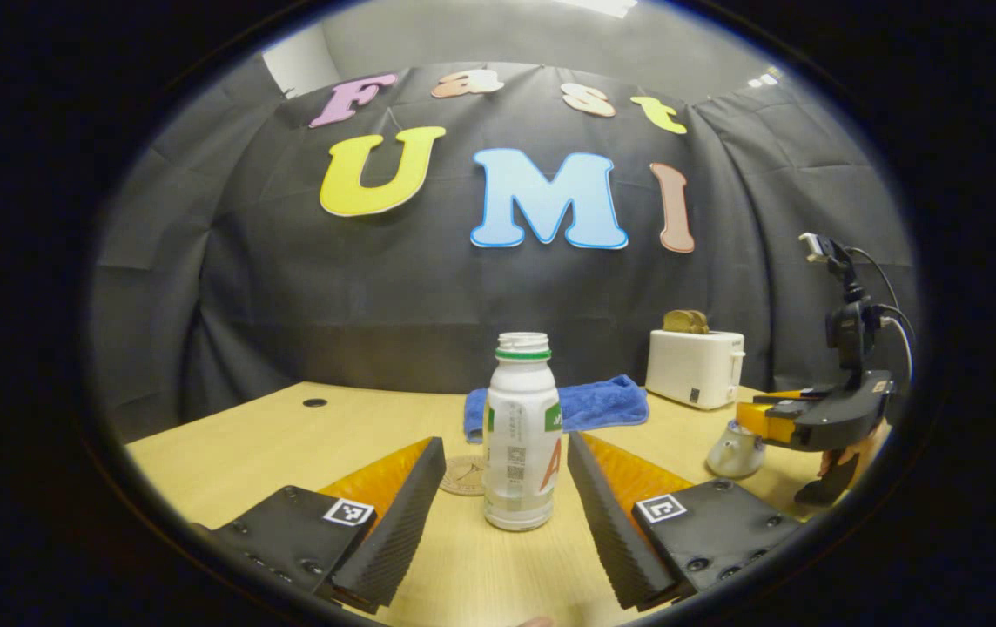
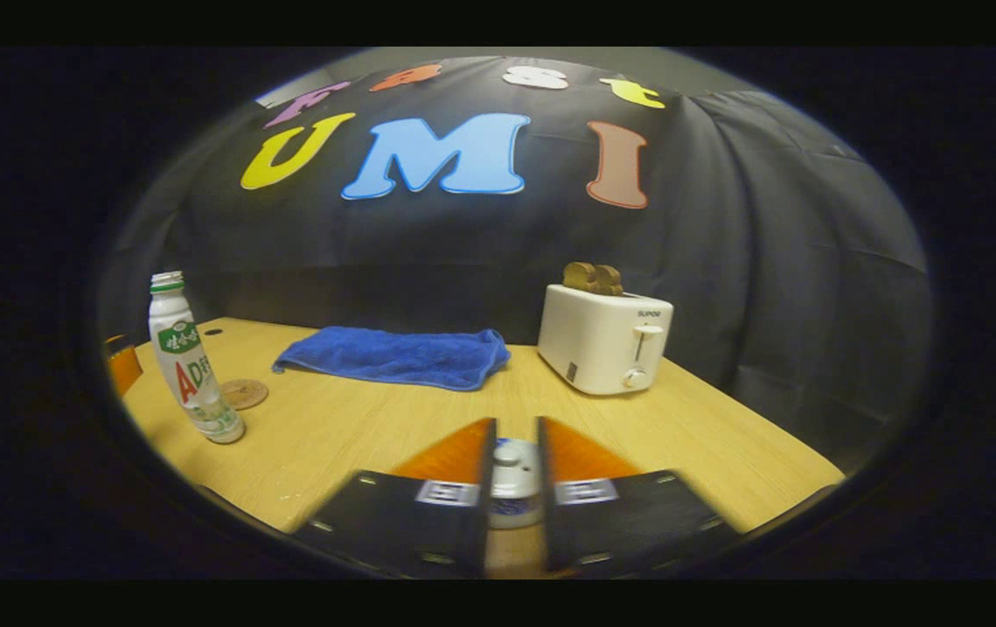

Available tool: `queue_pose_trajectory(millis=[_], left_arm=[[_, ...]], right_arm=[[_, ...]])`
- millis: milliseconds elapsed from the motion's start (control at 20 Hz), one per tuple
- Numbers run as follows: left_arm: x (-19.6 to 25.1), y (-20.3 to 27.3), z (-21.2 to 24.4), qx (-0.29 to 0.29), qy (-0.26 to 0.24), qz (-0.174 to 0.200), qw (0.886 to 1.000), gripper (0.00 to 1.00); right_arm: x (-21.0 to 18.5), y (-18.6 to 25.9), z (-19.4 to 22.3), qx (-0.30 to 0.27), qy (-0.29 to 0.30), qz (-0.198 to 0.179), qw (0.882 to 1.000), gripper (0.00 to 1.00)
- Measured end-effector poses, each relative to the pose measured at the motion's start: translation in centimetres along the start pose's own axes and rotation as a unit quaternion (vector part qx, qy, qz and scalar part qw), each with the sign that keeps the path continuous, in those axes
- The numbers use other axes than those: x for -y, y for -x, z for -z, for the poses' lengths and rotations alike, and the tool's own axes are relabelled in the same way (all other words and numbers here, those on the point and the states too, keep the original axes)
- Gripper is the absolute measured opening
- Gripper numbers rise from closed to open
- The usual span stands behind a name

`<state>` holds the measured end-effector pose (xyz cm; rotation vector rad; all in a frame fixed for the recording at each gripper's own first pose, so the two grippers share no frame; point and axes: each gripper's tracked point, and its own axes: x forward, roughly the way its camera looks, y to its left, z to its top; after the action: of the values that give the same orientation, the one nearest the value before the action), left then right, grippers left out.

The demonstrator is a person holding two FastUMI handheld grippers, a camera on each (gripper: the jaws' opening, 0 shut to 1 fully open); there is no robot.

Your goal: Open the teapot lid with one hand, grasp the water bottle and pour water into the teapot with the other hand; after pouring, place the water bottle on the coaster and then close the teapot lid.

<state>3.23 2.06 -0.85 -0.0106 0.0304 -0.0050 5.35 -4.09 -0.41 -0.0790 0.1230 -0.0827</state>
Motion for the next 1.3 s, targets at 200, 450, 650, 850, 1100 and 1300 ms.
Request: queue_pose_trajectory(millis=[200,450,650,850,1100,1300], left_arm=[[0.2,0.1,0.2,0.000,0.003,0.001,1.000,0.99],[0.5,-0.3,0.8,-0.002,0.002,0.005,1.000,0.99],[1.1,-1.4,1.5,-0.011,0.008,0.013,1.000,0.99],[1.4,-3.5,2.0,-0.017,0.014,0.005,1.000,0.99],[1.5,-5.9,3.5,-0.046,0.001,-0.020,0.999,0.96],[1.0,-8.0,4.0,-0.062,0.027,-0.035,0.997,0.99]], right_arm=[[-0.4,-2.1,0.5,0.007,-0.009,-0.017,1.000,0.05],[-0.8,0.2,-2.8,0.075,-0.013,-0.041,0.996,0.05],[-2.3,1.4,-3.3,0.101,-0.001,-0.066,0.993,0.05],[-2.5,1.6,-2.6,0.093,-0.004,-0.078,0.993,0.05],[-1.7,1.8,-2.9,0.100,-0.008,-0.070,0.992,0.00],[-1.4,1.7,-2.8,0.097,-0.022,-0.072,0.992,0.05]])
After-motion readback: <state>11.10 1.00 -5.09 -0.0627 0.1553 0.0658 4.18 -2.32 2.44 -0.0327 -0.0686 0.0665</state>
